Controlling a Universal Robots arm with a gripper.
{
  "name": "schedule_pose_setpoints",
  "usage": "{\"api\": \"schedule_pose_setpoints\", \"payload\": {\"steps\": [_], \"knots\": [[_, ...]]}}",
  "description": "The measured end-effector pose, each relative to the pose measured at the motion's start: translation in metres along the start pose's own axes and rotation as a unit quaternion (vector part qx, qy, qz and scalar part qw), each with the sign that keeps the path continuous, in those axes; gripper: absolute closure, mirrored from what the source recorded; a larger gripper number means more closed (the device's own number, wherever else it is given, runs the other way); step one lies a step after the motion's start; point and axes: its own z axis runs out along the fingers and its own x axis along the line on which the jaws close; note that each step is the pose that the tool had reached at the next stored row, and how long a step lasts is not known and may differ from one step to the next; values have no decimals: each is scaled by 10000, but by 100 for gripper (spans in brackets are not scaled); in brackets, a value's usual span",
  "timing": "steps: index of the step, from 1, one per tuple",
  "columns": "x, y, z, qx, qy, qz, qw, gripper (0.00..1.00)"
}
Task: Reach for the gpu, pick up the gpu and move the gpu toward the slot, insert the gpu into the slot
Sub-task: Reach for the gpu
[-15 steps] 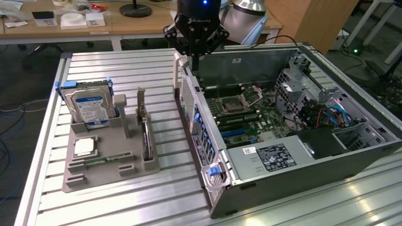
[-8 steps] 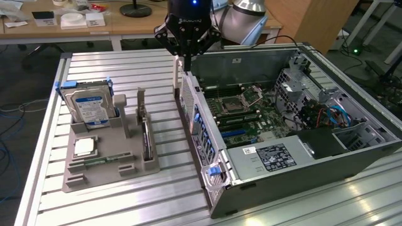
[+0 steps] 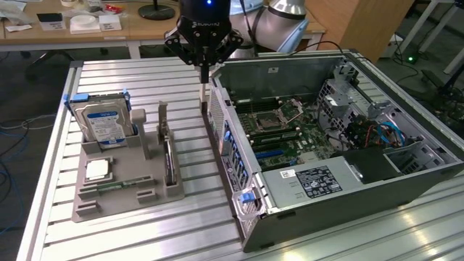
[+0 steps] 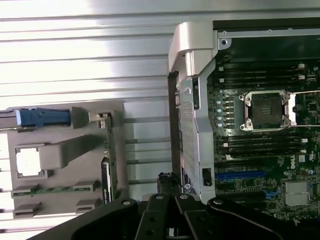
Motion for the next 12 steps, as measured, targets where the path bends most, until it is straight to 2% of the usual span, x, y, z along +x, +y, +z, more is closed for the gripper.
{"api": "schedule_pose_setpoints", "payload": {"steps": [12], "knots": [[325,-23,-9,-1,2,-36,10000,89]]}}
